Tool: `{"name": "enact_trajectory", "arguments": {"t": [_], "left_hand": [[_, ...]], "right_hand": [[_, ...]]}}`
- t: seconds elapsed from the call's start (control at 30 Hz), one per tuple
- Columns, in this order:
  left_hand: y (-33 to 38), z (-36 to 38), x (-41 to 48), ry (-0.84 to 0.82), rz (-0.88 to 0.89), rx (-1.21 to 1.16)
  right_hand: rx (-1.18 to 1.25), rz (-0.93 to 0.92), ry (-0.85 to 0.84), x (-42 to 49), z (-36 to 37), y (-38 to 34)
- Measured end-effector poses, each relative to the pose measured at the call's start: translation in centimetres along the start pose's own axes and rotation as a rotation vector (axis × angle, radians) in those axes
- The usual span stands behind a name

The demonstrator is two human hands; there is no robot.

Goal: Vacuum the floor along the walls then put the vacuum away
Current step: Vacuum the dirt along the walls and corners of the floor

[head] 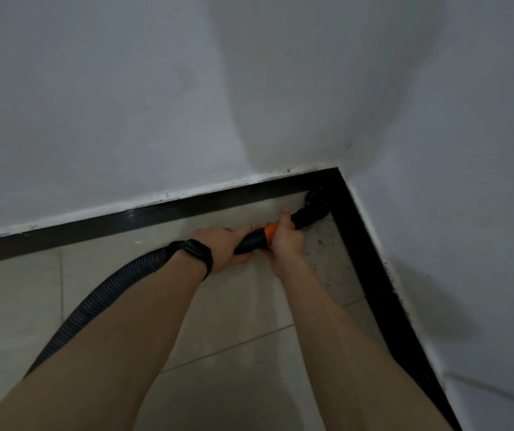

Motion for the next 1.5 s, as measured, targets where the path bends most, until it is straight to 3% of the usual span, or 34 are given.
{"name": "enact_trajectory", "arguments": {"t": [0.5, 0.8, 1.07, 1.37, 1.5], "left_hand": [[-1.4, -0.3, 0.6, 0.065, -0.024, -0.196], [-2.4, 0.7, -2.8, 0.148, -0.041, -0.194], [-2.4, 1.6, -5.6, 0.153, -0.105, -0.338], [-9.2, 2.8, -11.4, 0.136, -0.269, -0.277], [-10.8, 2.9, -13.9, 0.147, -0.251, -0.222]], "right_hand": [[-0.069, -0.075, 0.239, 0.2, 1.0, -1.6], [-0.006, -0.015, 0.103, -2.2, 2.1, 0.5], [-0.248, -0.033, 0.079, -4.2, 2.7, 0.6], [-0.15, 0.003, -0.021, -8.0, 8.3, 6.3], [-0.074, 0.036, -0.039, -9.6, 9.9, 9.0]]}}
Point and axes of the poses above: each hand's wrist, its own x-axis towards the middle knuckle, its own z-axis out of the palm, y = z × x, the point moved 10 cm from there along x, towards the middle knuckle, and after that the axes turned 5 degrees about z, right-handed, at the moved point
